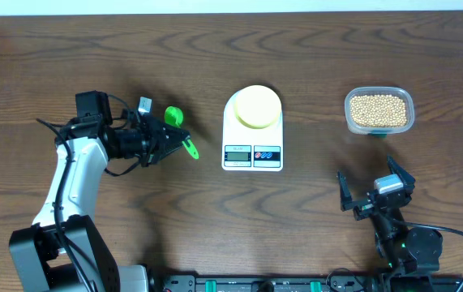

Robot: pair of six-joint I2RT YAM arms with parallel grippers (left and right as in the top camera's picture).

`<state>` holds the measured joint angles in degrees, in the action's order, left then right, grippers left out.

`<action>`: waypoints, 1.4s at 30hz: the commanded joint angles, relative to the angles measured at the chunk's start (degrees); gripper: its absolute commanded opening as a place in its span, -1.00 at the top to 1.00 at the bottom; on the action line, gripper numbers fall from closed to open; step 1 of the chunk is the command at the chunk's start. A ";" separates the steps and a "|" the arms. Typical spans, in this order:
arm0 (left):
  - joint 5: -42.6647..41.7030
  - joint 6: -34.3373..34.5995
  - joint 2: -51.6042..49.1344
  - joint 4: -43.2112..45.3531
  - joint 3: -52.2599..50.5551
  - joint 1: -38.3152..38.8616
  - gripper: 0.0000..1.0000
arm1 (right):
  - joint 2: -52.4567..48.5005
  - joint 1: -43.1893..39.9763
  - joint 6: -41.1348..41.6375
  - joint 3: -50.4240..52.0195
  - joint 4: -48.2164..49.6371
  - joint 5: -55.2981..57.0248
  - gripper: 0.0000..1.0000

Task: Scoop item into bowl and weigh 50g on scale
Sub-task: 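Lift the green scoop with the left gripper toward the scale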

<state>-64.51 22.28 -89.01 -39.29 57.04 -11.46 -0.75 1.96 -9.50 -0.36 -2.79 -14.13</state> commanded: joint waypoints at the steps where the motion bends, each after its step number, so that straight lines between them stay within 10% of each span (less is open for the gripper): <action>1: -9.49 12.02 0.72 -0.07 1.25 0.20 0.84 | -0.04 0.35 -0.26 0.04 -0.28 0.04 -0.99; 9: -14.43 17.75 0.72 -0.07 1.25 2.36 0.85 | -0.04 0.35 -0.22 0.04 -0.20 -0.44 -0.98; 15: -15.08 20.04 0.72 0.52 1.25 6.49 0.85 | -0.04 0.35 11.74 0.04 1.09 -23.74 -0.98; 25: -20.17 25.22 1.44 14.08 1.25 12.11 0.85 | -0.07 0.13 24.90 -2.64 23.02 -30.80 -0.98; 37: -13.79 48.89 11.98 50.75 1.25 16.33 0.85 | -20.50 -6.47 9.40 -37.07 -20.79 -25.88 -0.98; 42: -6.51 49.83 16.11 52.28 1.25 18.16 0.85 | -29.38 -6.43 11.54 -43.39 -22.73 -41.22 -0.98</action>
<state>-76.38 69.06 -74.32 12.69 57.23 5.87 -27.33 -4.27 2.50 -41.47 -24.93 -44.95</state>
